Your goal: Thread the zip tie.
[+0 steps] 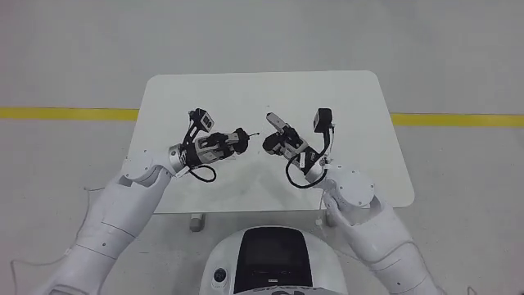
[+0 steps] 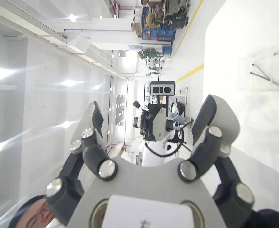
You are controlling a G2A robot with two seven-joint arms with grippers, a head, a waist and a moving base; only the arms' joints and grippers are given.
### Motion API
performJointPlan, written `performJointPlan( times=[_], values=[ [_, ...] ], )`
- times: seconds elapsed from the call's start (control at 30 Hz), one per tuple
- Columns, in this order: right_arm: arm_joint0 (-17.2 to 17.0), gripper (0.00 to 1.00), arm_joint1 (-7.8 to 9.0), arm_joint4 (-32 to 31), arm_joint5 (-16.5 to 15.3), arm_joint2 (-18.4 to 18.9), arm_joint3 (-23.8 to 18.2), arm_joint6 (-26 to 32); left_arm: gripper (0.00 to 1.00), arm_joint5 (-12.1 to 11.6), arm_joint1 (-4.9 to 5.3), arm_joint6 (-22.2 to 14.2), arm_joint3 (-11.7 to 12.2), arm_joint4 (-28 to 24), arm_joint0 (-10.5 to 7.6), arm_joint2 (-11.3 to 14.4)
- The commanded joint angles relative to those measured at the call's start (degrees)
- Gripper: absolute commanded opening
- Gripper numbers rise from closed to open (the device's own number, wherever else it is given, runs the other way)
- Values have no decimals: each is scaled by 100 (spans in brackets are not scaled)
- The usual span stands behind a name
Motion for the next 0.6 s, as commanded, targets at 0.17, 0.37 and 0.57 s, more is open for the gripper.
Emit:
performJointPlan(
  times=[0.17,0.37,0.57],
  values=[
    [453,100,56,753,724,149,338,1444,0,-62,80,-1022,465,-264,-100,-276],
    [545,100,56,762,762,132,416,1520,0,-81,96,-1411,674,-418,-180,-329],
    [545,100,56,762,762,132,416,1520,0,-81,96,-1411,674,-418,-180,-329]
  ],
)
